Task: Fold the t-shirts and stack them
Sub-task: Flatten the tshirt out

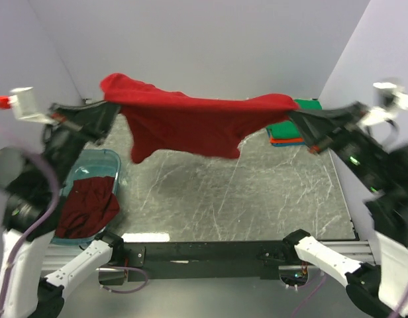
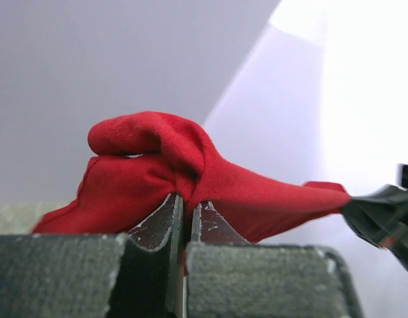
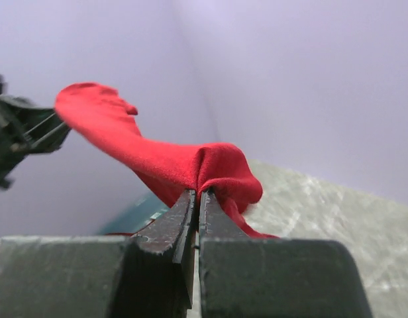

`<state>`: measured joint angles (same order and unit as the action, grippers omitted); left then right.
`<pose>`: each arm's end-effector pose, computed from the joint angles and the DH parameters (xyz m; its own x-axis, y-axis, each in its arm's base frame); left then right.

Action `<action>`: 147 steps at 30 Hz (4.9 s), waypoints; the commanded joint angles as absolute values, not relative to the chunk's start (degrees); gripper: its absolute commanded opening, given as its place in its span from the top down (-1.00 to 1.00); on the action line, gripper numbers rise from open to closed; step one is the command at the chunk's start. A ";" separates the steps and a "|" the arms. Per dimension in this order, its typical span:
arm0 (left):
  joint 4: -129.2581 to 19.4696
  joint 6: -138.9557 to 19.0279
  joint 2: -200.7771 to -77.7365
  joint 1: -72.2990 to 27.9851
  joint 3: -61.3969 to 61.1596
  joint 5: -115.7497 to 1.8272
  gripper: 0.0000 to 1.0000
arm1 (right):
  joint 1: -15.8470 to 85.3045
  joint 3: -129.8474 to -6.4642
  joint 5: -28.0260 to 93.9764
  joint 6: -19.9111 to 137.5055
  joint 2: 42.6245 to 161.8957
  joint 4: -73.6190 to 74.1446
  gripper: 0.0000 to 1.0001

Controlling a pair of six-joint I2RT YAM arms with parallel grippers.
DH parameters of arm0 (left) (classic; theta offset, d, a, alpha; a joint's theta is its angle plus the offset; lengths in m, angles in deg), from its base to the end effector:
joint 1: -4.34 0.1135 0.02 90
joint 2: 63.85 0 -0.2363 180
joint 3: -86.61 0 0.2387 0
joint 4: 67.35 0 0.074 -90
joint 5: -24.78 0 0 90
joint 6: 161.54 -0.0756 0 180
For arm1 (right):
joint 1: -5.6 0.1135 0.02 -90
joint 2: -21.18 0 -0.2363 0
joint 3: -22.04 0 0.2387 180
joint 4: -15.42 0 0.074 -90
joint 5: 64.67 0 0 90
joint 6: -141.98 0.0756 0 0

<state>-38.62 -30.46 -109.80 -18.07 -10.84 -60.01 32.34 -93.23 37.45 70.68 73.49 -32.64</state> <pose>0.1286 -0.0605 0.5279 -0.0306 -0.6952 -0.7181 0.5796 0.5730 -0.5794 0.1063 0.0713 0.5511 0.0184 0.3603 -0.9327 -0.6620 0.7035 0.2587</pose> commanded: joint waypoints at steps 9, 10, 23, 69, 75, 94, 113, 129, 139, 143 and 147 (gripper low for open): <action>-44.78 -28.13 -105.78 -13.78 -21.82 -39.06 0.99 | 32.41 -106.95 52.24 72.64 69.52 -34.65 1.00; -44.79 -27.78 -105.77 -12.63 -21.73 -38.34 0.99 | 32.50 -106.87 50.92 72.64 69.52 -34.65 1.00; -51.47 -29.87 -126.01 -4.80 0.06 -50.28 0.77 | 23.41 -88.08 22.11 71.66 86.28 -33.10 1.00; -35.39 -14.06 -128.00 -29.59 38.22 -77.96 -0.99 | 34.26 -96.24 43.00 72.64 149.50 -27.79 -0.66; -36.97 -14.50 -138.27 -26.61 35.40 -79.37 -0.99 | 34.25 -88.16 43.26 71.15 146.87 -27.09 -0.65; -41.89 -28.46 -173.59 -19.92 2.82 -72.10 -0.99 | 39.86 -38.33 36.94 84.67 115.95 -11.28 -0.63; -30.65 -33.31 -177.96 -20.44 -25.88 -72.95 -0.99 | 50.52 -46.94 14.79 89.95 97.74 -23.92 -0.85; -35.21 -18.55 -134.17 -23.43 27.57 -77.52 -0.99 | 34.35 -36.29 29.72 84.86 99.82 -15.94 -0.88; -37.31 -17.67 -138.47 -23.43 31.97 -75.60 -0.99 | 28.72 -38.14 32.80 84.94 111.88 -14.17 -0.88; -40.65 -17.49 -141.54 -23.52 32.41 -72.61 -0.99 | 24.69 -37.08 33.07 84.15 113.11 -14.52 -0.87; -42.50 -17.23 -146.10 -24.30 31.54 -69.89 -0.99 | 21.35 -36.64 33.85 83.19 113.55 -14.96 -0.87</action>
